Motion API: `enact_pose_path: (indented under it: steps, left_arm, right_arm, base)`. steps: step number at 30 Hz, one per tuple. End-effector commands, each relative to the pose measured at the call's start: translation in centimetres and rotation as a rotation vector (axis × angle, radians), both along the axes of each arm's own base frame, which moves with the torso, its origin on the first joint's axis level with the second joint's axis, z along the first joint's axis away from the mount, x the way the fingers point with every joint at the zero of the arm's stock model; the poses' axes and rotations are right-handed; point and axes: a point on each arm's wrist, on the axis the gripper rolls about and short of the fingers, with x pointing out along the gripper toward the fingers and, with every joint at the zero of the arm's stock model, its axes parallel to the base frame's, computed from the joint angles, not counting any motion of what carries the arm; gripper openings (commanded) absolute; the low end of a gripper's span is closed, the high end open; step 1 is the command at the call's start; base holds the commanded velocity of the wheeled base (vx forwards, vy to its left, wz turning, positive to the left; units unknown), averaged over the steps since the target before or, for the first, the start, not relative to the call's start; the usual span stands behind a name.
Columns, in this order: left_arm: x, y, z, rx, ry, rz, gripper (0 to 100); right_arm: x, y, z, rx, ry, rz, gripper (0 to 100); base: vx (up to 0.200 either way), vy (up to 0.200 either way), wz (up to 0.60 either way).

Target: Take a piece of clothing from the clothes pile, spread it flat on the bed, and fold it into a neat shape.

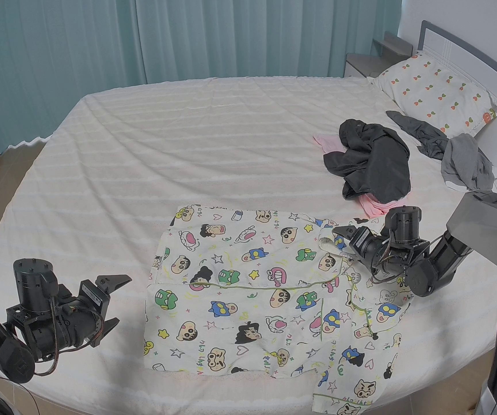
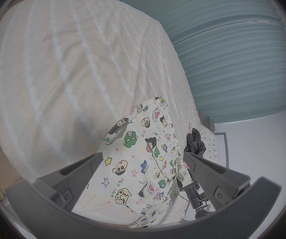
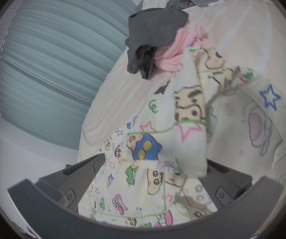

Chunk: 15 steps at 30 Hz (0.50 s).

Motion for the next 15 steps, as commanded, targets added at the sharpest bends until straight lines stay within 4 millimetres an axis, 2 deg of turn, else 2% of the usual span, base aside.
enact_pose_path:
  steps: [1,9,15]
  left_arm:
    - [0.0,0.0,-0.1,0.001,0.005,0.0,100]
    - [-0.2,0.0,-0.1,0.002,0.008,0.001,100]
    - [-0.3,0.1,-0.3,0.003,0.015,0.001,100]
  right_arm:
    - [1.9,0.4,0.5,-0.012,-0.056,-0.001,100]
    - [5.3,0.6,2.1,-0.037,-0.195,0.003,100]
    - [5.2,0.2,2.7,-0.056,-0.204,0.004,100]
  base:
    - [0.0,0.0,0.0]
    - [0.0,0.0,0.0]
    - [0.0,0.0,0.0]
